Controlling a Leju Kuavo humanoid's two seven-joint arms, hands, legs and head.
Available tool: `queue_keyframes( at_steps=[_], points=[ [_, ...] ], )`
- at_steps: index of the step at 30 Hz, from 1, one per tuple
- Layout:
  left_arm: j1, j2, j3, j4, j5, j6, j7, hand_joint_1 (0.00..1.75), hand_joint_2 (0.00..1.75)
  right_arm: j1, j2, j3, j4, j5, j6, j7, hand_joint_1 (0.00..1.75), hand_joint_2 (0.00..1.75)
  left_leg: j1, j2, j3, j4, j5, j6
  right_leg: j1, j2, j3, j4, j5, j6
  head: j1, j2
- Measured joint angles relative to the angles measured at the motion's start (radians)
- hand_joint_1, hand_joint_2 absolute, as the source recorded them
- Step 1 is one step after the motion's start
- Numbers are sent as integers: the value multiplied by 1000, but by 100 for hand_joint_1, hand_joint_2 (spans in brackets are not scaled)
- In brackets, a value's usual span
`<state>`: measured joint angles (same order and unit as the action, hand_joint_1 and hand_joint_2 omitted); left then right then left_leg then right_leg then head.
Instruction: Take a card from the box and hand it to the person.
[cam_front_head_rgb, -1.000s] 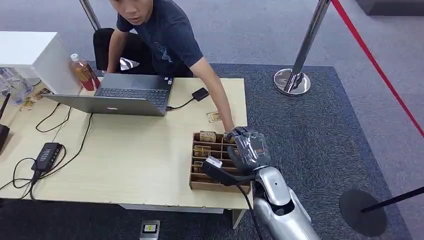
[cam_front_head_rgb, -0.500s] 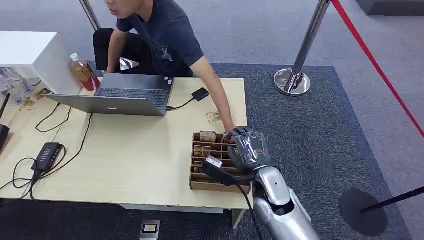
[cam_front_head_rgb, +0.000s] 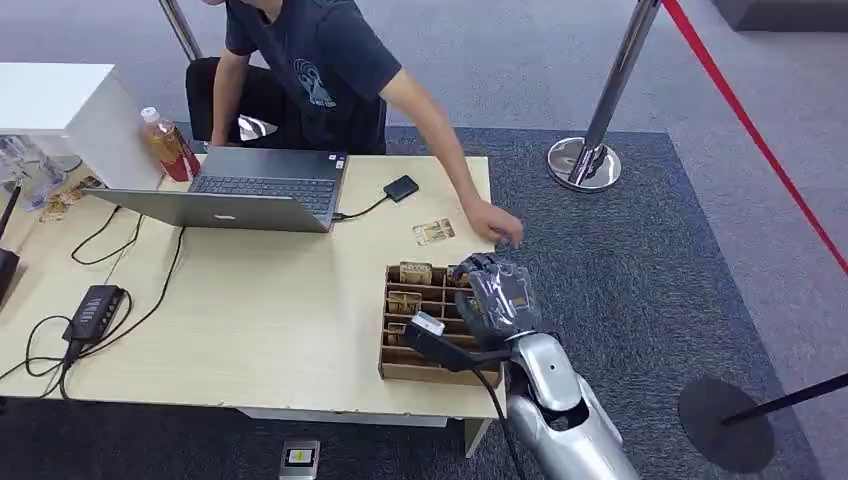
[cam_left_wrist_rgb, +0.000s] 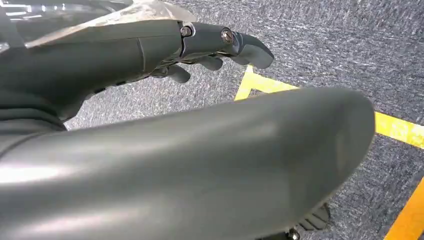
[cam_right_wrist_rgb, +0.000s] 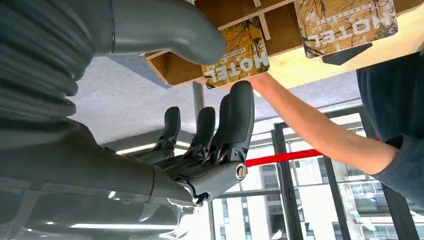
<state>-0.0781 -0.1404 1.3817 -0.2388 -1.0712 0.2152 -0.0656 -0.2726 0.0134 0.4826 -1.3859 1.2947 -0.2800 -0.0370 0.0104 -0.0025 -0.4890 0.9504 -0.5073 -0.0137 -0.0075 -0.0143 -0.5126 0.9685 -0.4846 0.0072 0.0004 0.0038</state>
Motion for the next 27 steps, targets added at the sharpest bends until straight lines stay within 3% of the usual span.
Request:
queue_keyframes(
  at_steps=[5, 8, 12, 15, 16, 18, 21, 27],
  points=[
    [0, 0, 0, 0, -3, 0, 0, 0, 0, 0, 0, 0, 0, 1, 2, 3, 80, 175, 0, 0, 0, 0, 0, 0, 0, 0, 0, 0, 0, 0, 0, 0],
    [0, 4, -14, 0, -58, -34, -15, 0, 0, 61, -17, -33, -21, 15, 1, 117, 80, 175, 0, -2, 1, 0, 0, 0, 0, -1, 1, -2, -2, 1, 0, 0],
    [7, 13, -18, 0, -74, -54, -16, 0, 0, 181, -59, -123, -48, 2, -73, 63, 80, 175, 0, 3, 0, 0, -2, 0, 0, 1, 0, -1, -1, 1, -1, 0],
    [2, 19, -25, 0, -78, -55, -18, 0, 0, 217, -66, -151, -56, 10, -62, 59, 82, 175, 0, 3, 0, 0, -2, 0, 0, 2, 0, -1, -2, 1, 0, 0],
    [3, 20, -27, 0, -78, -55, -18, 0, 0, 223, -66, -158, -60, 15, -61, 59, 93, 175, 0, 3, 0, 0, -2, 0, 0, 2, 0, -1, -1, 1, 0, 0],
    [3, 21, -31, 0, -79, -55, -19, 0, 0, 230, -68, -169, -68, 18, -60, 59, 98, 175, 0, 3, 1, 0, -2, 0, 0, 2, 0, -1, -1, 1, 0, 0],
    [3, 21, -33, 0, -80, -55, -21, 0, 0, 240, -68, -181, -87, 18, -66, 55, 72, 175, 0, 3, 1, 0, -2, 0, 0, 2, 0, -1, -1, 1, 0, 0],
    [3, 21, -32, 0, -71, -53, -21, 0, 0, 238, -74, -201, -113, 10, -66, 31, 72, 175, 0, 3, 1, 0, -2, 0, 0, 2, 0, -1, -1, 1, 0, 0]
  ],
)
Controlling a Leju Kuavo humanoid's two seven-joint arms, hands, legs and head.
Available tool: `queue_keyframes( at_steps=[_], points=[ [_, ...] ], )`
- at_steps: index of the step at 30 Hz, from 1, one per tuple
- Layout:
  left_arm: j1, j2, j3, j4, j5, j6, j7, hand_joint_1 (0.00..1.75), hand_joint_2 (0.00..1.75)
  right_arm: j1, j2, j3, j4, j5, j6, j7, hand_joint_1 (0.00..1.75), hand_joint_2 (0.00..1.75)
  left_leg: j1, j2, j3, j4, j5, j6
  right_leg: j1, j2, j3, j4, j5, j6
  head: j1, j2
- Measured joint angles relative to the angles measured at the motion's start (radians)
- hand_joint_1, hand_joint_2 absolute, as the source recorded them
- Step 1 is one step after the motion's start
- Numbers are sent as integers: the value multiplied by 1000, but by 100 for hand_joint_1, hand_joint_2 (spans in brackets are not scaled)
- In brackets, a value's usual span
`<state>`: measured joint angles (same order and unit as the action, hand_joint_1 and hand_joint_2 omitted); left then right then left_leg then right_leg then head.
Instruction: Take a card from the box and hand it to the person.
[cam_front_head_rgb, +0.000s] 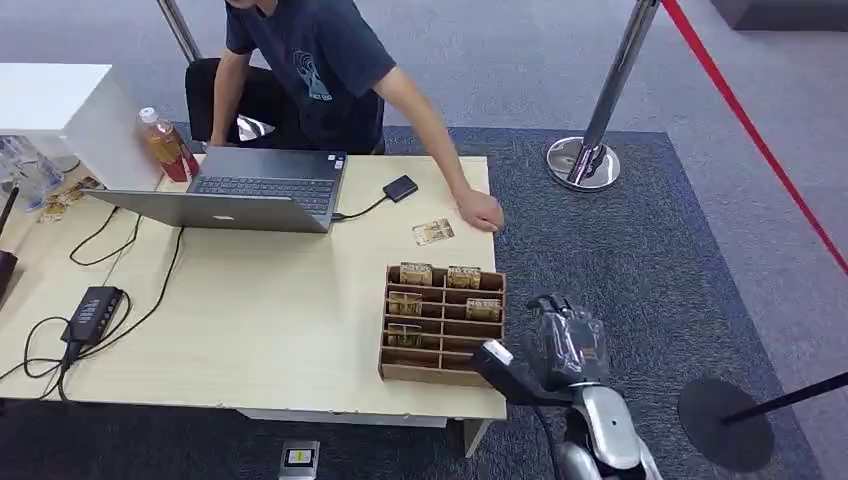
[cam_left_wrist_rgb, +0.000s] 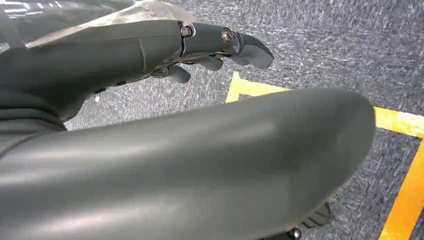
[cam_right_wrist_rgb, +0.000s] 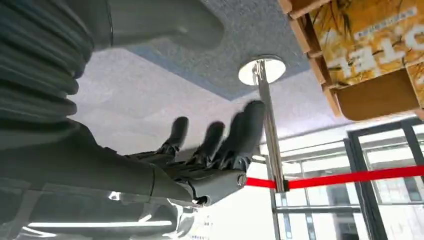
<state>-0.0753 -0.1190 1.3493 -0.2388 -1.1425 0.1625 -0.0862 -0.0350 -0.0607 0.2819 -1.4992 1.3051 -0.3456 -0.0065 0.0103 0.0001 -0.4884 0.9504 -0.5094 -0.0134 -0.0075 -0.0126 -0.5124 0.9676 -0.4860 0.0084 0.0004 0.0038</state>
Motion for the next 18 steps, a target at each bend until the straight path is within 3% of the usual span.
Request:
queue_keyframes(
  at_steps=[8, 18],
  points=[
    [0, 0, 1, 0, 15, 10, 0, 0, 0, -31, -1, 0, 11, -11, 3, -13, 79, 175, 0, 0, 0, 0, 0, 0, 0, 0, 0, 0, 0, 0, 0, 0],
    [0, -2, 2, 0, 35, 23, 4, 0, 0, -94, 7, 23, 20, -21, 11, -42, 75, 175, 0, 0, 0, 0, 0, 0, 0, 0, 0, 0, 0, 0, 0, 0]
  ],
)
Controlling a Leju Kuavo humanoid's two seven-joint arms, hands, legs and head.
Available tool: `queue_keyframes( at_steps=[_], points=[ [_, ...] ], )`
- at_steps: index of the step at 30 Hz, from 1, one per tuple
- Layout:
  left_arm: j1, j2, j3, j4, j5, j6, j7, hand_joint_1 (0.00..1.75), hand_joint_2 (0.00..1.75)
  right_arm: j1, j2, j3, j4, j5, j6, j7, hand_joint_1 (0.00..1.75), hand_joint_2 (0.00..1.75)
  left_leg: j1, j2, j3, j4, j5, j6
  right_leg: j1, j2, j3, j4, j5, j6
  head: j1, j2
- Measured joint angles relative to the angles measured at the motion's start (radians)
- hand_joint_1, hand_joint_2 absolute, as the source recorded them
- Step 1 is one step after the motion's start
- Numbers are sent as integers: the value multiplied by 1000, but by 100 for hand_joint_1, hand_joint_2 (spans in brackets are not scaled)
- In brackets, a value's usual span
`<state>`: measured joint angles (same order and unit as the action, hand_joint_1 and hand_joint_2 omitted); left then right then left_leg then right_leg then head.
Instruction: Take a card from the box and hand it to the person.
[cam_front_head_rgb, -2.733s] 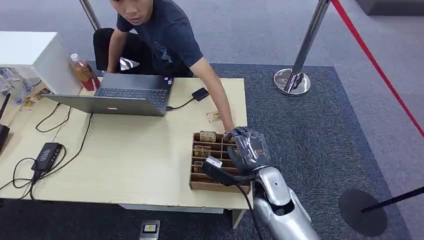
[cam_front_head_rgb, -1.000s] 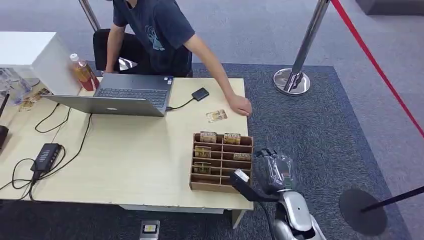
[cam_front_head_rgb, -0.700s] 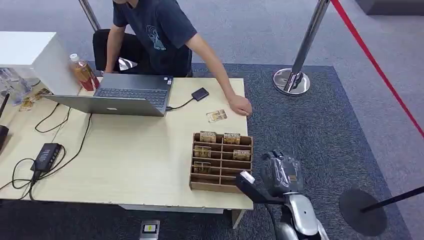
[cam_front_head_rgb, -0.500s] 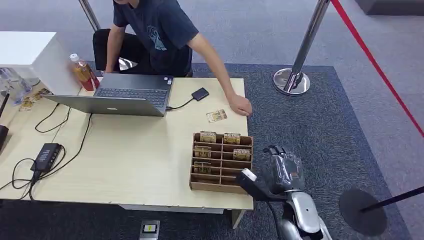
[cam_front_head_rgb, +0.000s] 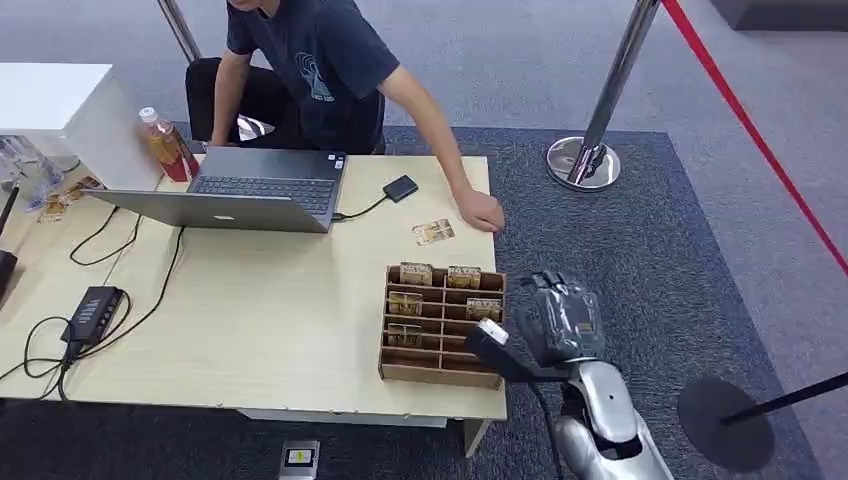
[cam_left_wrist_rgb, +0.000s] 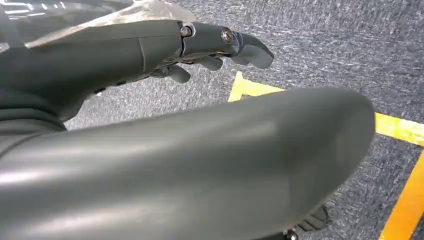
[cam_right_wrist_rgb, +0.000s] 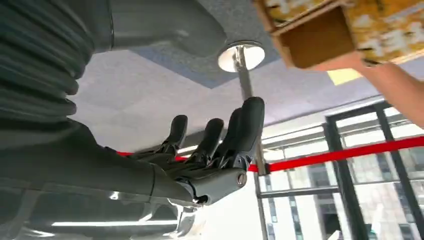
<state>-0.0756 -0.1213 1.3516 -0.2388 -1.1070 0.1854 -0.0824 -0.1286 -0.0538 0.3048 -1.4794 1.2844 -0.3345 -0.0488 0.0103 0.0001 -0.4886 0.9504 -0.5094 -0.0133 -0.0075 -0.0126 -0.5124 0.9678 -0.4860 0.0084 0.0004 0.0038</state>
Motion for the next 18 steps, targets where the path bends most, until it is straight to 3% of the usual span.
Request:
queue_keyframes(
  at_steps=[18],
  points=[
    [1, -8, 8, 0, 10, 10, -4, 0, 0, -26, 10, 60, 44, -29, 13, -10, 75, 175, 0, 0, 0, 0, 0, 0, 0, 0, 0, 0, 0, 0, 0, 0]
  ],
)
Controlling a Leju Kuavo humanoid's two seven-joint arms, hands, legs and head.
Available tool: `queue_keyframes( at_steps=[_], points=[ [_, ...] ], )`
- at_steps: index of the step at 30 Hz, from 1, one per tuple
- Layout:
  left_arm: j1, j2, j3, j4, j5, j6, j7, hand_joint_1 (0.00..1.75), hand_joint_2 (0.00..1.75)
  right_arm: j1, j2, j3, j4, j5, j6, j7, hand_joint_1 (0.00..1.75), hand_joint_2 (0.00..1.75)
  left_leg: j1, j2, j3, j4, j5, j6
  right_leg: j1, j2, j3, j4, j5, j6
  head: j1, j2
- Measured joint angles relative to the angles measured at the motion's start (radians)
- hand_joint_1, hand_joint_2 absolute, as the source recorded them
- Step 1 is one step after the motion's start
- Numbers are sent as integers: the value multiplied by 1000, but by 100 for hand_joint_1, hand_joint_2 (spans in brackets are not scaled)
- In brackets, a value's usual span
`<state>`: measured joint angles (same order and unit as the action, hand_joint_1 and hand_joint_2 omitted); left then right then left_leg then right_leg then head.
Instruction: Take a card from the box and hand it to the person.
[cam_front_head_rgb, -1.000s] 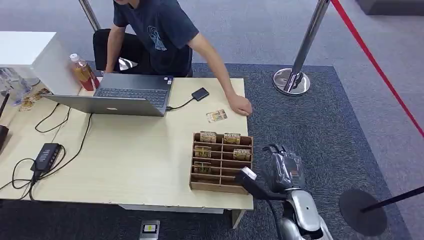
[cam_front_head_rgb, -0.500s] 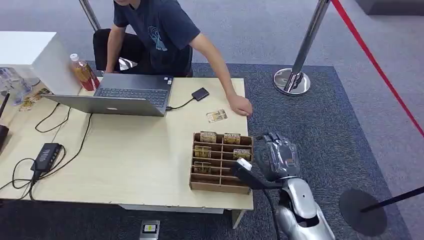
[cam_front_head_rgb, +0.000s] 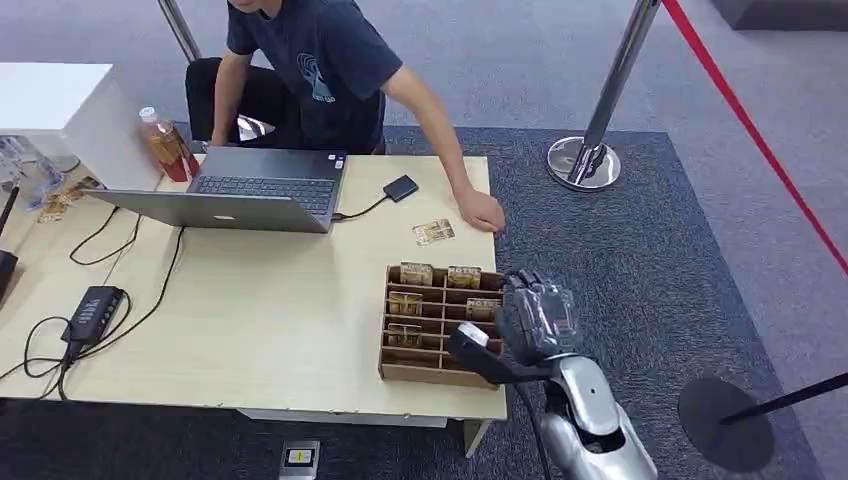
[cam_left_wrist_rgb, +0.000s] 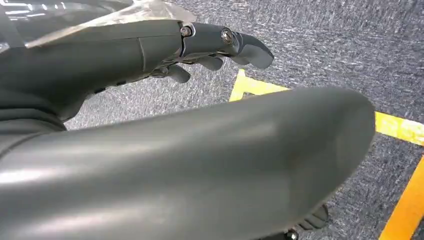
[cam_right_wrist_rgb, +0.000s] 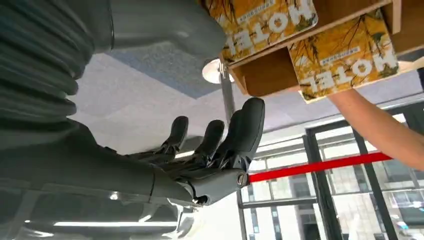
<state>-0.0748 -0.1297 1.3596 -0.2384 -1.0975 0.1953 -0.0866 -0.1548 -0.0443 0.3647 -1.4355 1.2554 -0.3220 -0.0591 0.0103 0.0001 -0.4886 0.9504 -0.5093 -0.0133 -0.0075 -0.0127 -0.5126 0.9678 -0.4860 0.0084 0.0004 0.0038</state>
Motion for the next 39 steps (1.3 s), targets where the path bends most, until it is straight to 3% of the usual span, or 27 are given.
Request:
queue_keyframes(
  at_steps=[20, 39],
  points=[
    [0, 1, -2, 0, -30, -23, -7, 0, 0, 52, -20, 0, -39, 3, -15, 18, 84, 175, 0, 0, 0, 0, 0, 0, 0, 0, 0, 0, 0, 0, 0, 0],
    [-3, 1, -2, 0, -17, -14, 3, 0, 0, -24, 6, 14, 24, 3, -2, 6, 80, 175, 0, 0, 0, 0, 0, 0, 0, 0, 0, 0, 0, 0, 0, 0]
  ],
)
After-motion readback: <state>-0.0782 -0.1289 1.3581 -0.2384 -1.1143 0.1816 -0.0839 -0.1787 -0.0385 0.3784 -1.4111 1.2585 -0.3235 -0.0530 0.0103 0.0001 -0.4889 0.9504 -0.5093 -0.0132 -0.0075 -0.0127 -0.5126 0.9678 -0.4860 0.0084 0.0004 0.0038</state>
